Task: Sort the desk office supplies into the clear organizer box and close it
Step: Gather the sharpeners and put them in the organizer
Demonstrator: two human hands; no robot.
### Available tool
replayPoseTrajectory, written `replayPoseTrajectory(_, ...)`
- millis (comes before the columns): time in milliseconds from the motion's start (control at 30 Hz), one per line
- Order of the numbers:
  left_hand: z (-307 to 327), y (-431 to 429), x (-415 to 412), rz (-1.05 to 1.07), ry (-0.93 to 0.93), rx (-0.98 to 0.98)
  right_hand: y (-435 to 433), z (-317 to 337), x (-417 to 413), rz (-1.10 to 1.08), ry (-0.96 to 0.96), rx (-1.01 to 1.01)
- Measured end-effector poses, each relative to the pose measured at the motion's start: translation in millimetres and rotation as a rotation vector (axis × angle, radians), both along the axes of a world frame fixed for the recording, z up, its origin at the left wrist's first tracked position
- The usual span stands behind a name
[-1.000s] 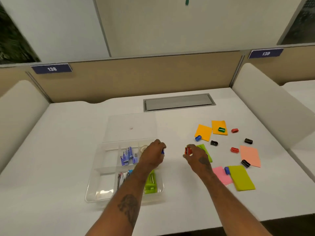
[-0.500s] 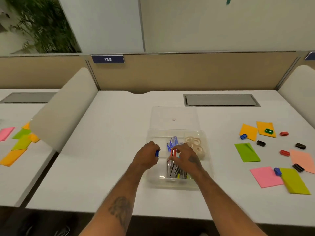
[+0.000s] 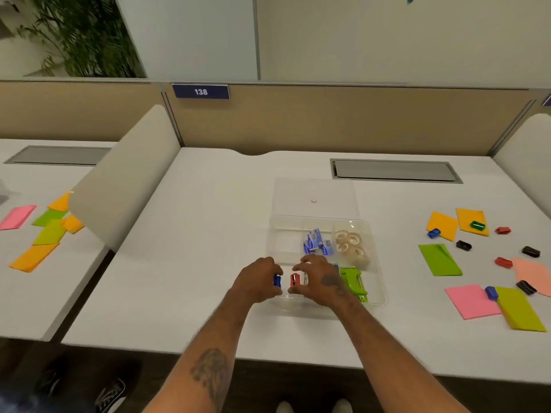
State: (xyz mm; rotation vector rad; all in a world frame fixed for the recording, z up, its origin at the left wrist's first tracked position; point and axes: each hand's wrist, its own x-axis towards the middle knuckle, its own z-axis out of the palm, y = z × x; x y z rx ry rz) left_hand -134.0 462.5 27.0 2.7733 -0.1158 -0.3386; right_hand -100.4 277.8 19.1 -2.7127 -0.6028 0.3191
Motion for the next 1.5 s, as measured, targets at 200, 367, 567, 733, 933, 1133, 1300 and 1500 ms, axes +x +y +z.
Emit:
replayPoseTrajectory(200, 4, -9, 11, -0.037, -0.062, -0.024, -28, 4, 1, -0.114, -0.144, 0.172)
replayPoseTrajectory(367, 8, -52, 36, -0.112, -0.144, -0.069, -78, 15, 8, -0.273, -0.267, 0.185)
replayPoseTrajectory(567, 15, -134, 73, -0.261, -0.167, -0.136, -172, 13, 9, -0.558, -0.289, 0.125)
replayPoseTrajectory(733, 10, -210, 104, -0.352, -0.14, -0.131, -256, 2, 7, -0.741, -0.217, 0.098)
replayPoseTrajectory(933, 3, -298, 147, -0.399, -0.065, -0.051, -348, -13, 21, -0.83, -0.038, 0.001)
replayPoseTrajectory(1133, -6, -356, 197, -0.405, -0.012, 0.059, -395, -33, 49, -0.806, 0.167, -0.075)
replayPoseTrajectory(1300, -21, -384, 229, -0.344, 0.052, 0.128, -413, -47, 66, -0.741, 0.186, -0.067)
replayPoseTrajectory(1500, -39, -417, 250, -0.292, 0.088, 0.146, -435, -47, 76, -0.795, 0.074, 0.206)
